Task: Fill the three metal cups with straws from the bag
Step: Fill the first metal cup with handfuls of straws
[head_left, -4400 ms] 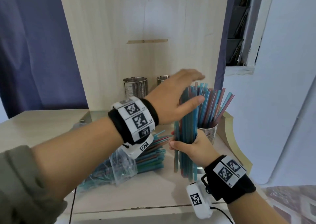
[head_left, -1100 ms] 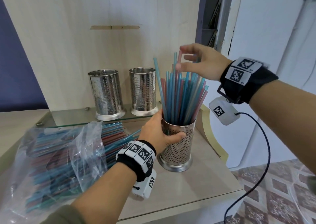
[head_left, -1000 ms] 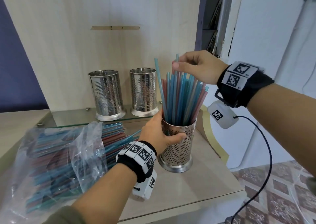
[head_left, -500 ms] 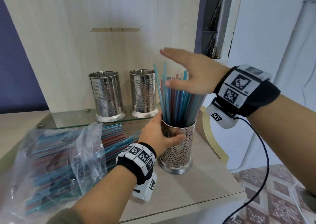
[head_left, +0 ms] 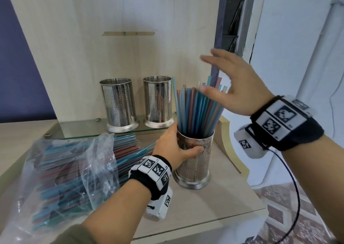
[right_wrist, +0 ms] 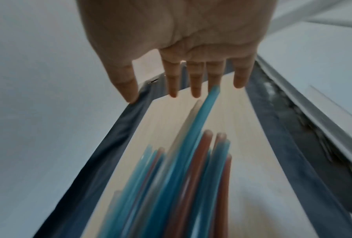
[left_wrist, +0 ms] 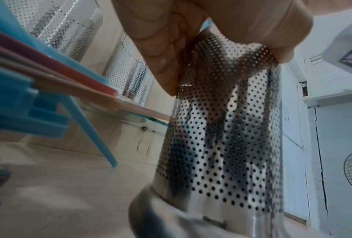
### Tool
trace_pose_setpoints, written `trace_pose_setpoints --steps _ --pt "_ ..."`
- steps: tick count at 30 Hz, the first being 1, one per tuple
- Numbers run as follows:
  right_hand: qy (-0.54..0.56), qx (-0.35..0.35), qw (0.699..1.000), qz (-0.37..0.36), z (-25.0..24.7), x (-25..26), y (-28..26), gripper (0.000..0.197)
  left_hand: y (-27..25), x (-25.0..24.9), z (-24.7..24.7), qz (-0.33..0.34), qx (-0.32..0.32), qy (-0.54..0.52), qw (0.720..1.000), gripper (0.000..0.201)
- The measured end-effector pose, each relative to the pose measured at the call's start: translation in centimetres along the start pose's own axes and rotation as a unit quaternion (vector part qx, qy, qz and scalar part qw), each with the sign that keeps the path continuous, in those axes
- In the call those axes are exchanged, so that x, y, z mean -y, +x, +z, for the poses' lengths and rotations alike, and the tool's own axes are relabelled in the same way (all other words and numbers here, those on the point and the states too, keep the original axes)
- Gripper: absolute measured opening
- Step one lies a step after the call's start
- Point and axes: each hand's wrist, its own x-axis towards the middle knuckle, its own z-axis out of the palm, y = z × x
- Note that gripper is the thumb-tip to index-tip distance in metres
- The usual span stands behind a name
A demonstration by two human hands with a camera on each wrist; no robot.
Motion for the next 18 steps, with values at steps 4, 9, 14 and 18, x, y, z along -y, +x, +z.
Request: trace_pose_setpoints --steps 4,9,14,18 --pt "0.105 0.106 0.979 0.139 0.8 -0.5 -2.5 0.078 -0.1 0.0 0.0 0.01 -0.009 0.0 1.0 0.083" --pt "0.103 0.13 0.982 0.092 2.7 -1.1 -2.8 0.065 -0.3 -0.2 0.0 0.01 -0.012 -0.003 1.0 0.084" --pt "0.127 0.093 0.982 0.108 2.8 -1.3 -3.4 0.09 -0.4 -0.4 -0.1 0.002 -0.001 -0.013 1.0 0.082" --pt "0.278 0.044 0.923 0.263 3.4 -0.7 -6.6 0.124 -0.5 -0.9 -0.8 0.014 0.034 -0.022 0.999 0.096"
